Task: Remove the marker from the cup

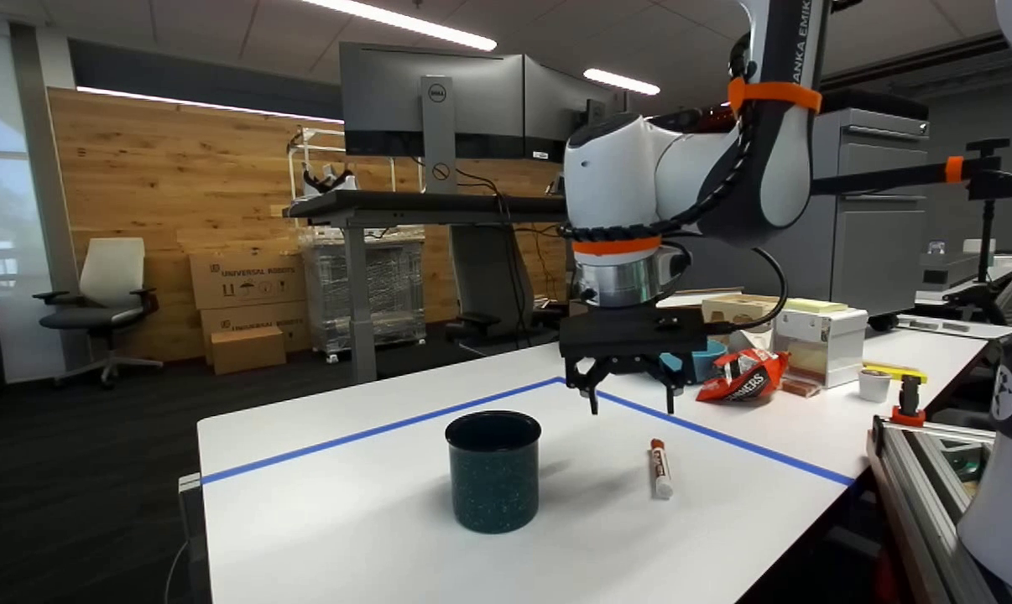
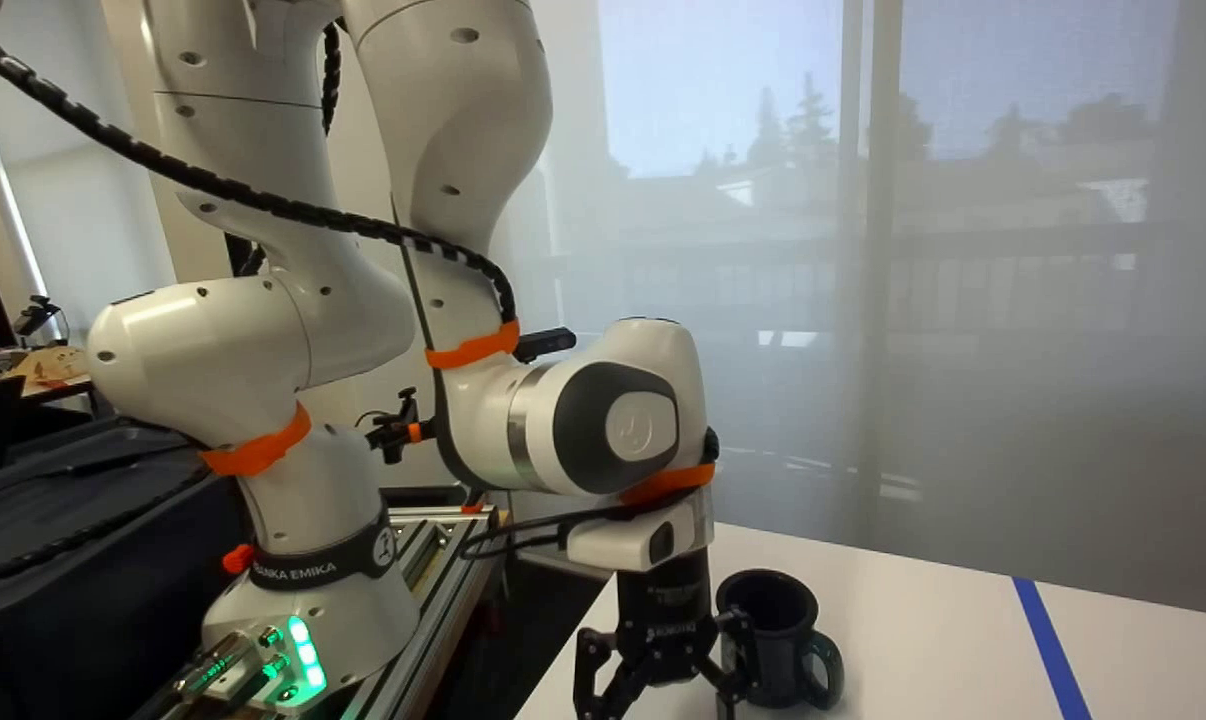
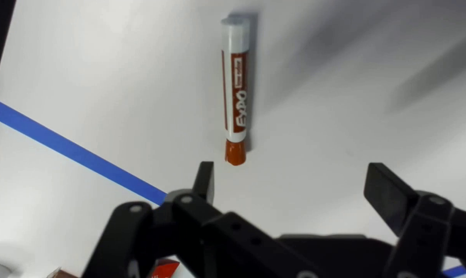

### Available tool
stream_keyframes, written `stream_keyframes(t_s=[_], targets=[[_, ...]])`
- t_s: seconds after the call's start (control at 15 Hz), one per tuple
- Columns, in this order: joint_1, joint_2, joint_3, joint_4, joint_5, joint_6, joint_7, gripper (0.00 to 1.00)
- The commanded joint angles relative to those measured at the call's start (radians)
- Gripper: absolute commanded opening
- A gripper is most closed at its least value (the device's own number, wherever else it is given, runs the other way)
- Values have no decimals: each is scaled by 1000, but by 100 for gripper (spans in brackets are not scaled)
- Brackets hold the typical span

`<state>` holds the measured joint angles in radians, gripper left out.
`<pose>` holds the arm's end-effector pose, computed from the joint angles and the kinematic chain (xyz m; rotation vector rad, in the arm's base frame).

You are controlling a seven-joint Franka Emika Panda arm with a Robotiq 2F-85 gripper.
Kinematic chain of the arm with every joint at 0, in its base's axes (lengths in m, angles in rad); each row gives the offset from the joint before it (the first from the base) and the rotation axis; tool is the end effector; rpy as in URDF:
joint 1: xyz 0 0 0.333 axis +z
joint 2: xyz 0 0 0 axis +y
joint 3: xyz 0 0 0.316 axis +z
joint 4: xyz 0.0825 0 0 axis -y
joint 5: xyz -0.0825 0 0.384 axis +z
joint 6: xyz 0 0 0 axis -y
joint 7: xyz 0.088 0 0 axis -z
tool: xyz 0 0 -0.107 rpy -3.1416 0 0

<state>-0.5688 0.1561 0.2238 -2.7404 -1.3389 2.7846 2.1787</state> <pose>0.3426 -0.0711 0.1582 2.3334 -1.6551 0.3384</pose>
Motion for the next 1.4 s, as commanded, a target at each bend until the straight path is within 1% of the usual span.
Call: stream_keyframes(t_s=[0.0, 0.13, 0.4, 0.6, 0.73, 0.8, 0.87, 1.07, 1.13, 1.2, 1.33], targets=[[16, -109, 37, -30, 60, -13, -9, 100], [21, -137, 58, -21, 106, -20, -21, 100], [42, -244, 110, -26, 246, -46, -65, 100], [85, -362, 140, -33, 361, -97, -85, 100], [131, -433, 150, -32, 488, -154, -54, 100], [162, -457, 147, -29, 580, -186, -47, 100], [297, -473, 38, -22, 625, -245, -23, 100], [390, -557, 24, -25, 763, -398, 48, 100], [368, -471, 0, 2, 674, -332, 6, 100], [390, -495, 1, 1, 705, -368, 20, 100], [405, -523, 5, -6, 725, -390, 37, 100]])
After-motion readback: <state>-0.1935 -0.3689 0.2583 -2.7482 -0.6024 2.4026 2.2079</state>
